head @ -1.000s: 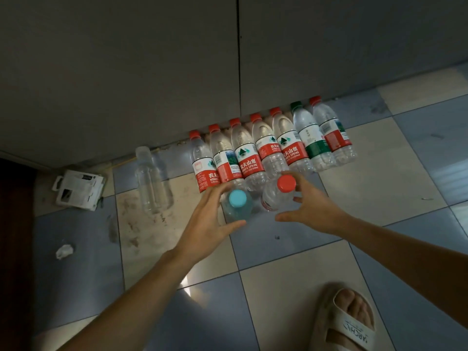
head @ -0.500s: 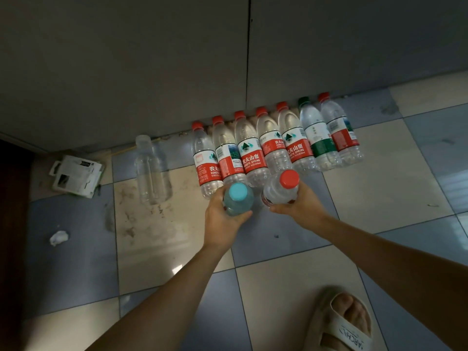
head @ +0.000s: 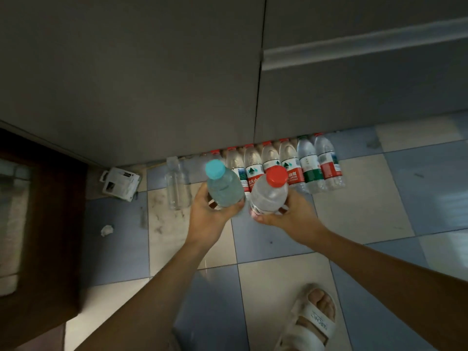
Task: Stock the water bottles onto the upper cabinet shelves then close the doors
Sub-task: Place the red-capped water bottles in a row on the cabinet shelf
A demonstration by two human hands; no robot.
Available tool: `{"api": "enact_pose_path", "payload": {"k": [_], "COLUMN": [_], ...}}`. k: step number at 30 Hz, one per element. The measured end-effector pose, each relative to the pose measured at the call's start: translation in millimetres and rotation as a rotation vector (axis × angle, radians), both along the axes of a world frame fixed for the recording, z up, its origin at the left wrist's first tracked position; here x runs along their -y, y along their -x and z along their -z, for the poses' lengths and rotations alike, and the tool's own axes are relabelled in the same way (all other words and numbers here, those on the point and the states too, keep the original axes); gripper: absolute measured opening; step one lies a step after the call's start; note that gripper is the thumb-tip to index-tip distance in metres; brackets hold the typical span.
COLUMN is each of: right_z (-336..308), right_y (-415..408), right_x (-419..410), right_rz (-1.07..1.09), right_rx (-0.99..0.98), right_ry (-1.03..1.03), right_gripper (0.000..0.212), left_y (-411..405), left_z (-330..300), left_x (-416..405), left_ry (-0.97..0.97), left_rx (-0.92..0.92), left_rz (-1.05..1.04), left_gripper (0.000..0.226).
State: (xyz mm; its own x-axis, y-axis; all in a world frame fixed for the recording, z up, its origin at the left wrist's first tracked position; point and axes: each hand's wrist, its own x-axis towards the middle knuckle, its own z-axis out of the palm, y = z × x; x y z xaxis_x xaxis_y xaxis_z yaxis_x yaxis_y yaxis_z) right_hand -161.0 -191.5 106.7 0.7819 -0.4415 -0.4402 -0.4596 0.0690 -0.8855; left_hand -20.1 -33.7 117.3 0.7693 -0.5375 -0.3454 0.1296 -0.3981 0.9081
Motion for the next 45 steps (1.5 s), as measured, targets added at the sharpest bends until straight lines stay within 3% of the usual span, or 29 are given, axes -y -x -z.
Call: {"api": "enact_pose_path", "payload": {"k": [10, 18, 23, 30, 37, 45], "right_z": [-362, -614, -749, -908, -1042, -1168], "right_y": [-68, -132, -161, -216, -276, -353], "right_x": [-5, -44, -51, -10, 46, 66], "right_rz": [-0.033, 0.039, -0.002, -0.028, -0.008, 0.021], "right_rx": [0.05, 0.203, 0.325, 0.556, 0.783, 1.006], "right_ry": [0.122, 0.179, 0.241, 0.381, 0.496, 0.499], "right_gripper": [0.07, 0.057, 0.06, 0.061, 0.063, 0.056], "left_y": [-63, -143, -188, -231, -269, -325], "left_z": [-350, -610, -750, -904, -1032, -1155], "left_x": [-25, -72, -88, -46, 10, 29], "left_ry": [0.074, 0.239, 0.424, 0.596, 0.777, 0.824], "left_rx": [0.005, 0.205, 0.373, 0.618, 0.664, 0.741], "left_rz": [-0.026, 0.066, 0.086, -0.007, -0.133, -0.219], "left_gripper": [0.066, 0.063, 0.052, 0.054, 0.051, 0.051]}}
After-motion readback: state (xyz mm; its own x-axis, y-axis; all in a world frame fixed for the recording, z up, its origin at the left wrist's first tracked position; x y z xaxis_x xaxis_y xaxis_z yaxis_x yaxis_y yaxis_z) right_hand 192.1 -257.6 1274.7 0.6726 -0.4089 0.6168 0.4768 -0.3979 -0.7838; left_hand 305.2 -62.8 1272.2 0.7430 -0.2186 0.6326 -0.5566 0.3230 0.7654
